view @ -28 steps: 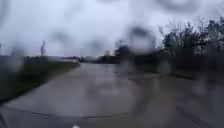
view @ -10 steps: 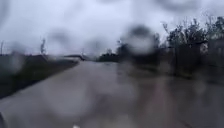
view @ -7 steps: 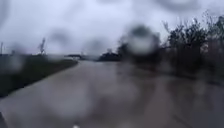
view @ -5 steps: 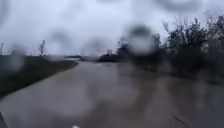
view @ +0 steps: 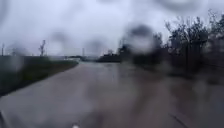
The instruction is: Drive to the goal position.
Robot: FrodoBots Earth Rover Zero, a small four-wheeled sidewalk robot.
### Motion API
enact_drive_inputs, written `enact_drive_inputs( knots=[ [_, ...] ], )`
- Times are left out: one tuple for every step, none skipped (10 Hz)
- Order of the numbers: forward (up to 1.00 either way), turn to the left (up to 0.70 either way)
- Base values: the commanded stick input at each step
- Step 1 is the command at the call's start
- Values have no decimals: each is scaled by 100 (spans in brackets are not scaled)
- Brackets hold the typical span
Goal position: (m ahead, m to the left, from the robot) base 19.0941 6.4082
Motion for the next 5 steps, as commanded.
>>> enact_drive_inputs(
  knots=[
    [70, 34],
    [70, 32],
    [70, 6],
    [70, 0],
    [70, 0]
  ],
)
